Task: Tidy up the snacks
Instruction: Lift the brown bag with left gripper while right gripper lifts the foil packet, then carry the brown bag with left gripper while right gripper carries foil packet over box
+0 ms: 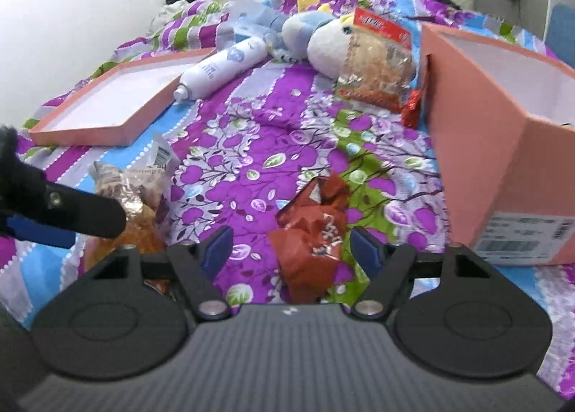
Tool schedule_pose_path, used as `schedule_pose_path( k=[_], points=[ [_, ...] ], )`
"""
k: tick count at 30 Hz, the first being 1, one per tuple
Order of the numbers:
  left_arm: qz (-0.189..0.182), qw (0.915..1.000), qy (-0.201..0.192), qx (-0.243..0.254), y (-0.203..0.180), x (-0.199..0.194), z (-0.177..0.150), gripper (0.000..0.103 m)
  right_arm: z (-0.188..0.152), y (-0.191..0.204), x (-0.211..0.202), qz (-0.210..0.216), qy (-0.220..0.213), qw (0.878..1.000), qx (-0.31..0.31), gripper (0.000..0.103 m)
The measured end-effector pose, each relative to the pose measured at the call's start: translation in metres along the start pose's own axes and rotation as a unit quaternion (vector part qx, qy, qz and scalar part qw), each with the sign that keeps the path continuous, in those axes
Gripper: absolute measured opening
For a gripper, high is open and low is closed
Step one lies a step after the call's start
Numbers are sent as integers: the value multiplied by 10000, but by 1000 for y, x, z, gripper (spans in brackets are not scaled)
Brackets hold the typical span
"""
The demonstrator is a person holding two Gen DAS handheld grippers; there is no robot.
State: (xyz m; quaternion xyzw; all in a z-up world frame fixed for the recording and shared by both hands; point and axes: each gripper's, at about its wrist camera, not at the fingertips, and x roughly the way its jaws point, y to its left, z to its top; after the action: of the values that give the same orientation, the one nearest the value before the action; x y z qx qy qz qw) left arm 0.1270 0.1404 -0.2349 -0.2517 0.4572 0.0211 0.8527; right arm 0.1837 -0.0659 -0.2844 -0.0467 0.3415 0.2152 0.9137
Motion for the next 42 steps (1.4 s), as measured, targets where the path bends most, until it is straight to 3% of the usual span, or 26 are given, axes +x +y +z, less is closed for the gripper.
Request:
schedule_pose_path(
  k=[3,5,14,17,19,21,25,42],
  points=[
    [85,9999,-74,-53,-4,2,2,97,0,2,8,-181,88,9997,-138,61],
    [151,9998,-133,-74,-6,4,4,97,0,-1,9,-355,159,9992,-96,41],
    [652,9975,-172,190,-18,28,11,95,-4,-10,-8,-385,224,9990,-82,41],
    [817,9962,-137,253,-20,39,12,85,-6,-15,-12,-404,248,9989,-9,41],
    [874,9958,-66,274,-20,46,11,70,-5,-18,-15,-428,251,9988,34,41],
    [915,9953,-34,304,-20,49,11,62,-5,-22,-19,-444,239,9987,87,41],
    [781,9949,-90,639,-28,42,11,51,-2,-28,-29,-448,211,9985,235,41],
    [63,9908,-461,1270,-88,-47,14,50,26,-35,-111,-366,-356,9969,593,40]
  ],
)
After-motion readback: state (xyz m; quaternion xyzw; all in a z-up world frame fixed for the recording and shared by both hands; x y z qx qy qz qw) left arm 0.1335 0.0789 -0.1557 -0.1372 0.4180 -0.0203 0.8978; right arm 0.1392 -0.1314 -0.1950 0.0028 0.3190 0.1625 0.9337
